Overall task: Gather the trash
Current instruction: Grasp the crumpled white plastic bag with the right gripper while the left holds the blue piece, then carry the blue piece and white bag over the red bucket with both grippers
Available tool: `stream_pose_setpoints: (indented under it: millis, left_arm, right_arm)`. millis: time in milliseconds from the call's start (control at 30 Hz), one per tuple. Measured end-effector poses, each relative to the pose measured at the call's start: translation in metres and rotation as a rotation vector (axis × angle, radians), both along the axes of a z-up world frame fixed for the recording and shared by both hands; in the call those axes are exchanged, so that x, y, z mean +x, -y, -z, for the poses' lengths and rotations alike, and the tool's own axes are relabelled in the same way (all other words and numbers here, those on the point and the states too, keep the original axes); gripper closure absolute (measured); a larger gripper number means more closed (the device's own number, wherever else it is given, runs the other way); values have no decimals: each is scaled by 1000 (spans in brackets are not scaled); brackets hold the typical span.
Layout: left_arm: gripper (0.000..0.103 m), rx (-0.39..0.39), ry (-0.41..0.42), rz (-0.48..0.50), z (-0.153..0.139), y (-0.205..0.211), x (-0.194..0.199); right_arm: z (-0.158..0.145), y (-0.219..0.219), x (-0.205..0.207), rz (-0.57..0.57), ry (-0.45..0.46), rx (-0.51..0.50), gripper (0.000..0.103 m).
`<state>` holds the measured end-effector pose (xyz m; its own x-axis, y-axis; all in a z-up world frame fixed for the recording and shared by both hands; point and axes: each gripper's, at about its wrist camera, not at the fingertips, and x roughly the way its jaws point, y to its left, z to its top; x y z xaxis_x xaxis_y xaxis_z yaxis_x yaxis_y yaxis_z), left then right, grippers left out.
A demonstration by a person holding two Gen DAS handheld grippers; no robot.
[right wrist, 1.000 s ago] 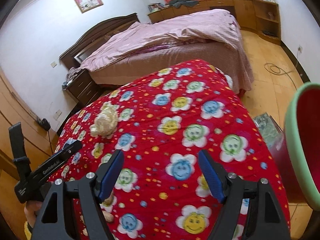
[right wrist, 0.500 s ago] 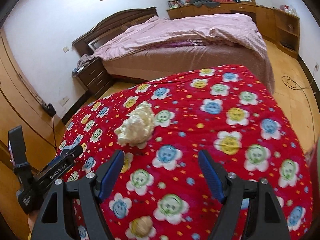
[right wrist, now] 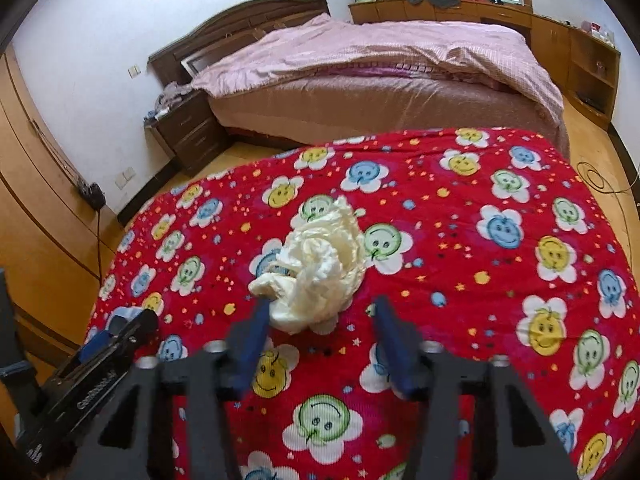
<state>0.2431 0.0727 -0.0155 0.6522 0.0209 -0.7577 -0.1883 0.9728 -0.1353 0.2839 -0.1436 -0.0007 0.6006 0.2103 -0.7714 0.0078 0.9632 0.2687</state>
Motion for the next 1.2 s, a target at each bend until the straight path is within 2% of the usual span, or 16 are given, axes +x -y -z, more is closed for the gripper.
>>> stream_pose_setpoints:
  millis: [67, 200, 533, 767, 1200]
  left_arm:
    - [27, 0, 1, 1, 0, 0, 0]
    - [27, 1, 5, 6, -2, 1, -1]
    - [27, 10, 49, 63, -25, 20, -16]
    - [27, 6, 80, 121, -49, 41, -32]
    - [27, -5, 119, 254, -79, 93, -69]
  right_arm:
    - [4, -2, 2, -14, -14, 1, 76]
    - [5, -3, -2, -28, -5, -1, 91]
    - [-29, 14, -39, -29, 77, 34, 91]
    - [-54, 41, -72, 13, 130, 66, 91]
    - [-80, 94, -138, 109, 201, 87, 91]
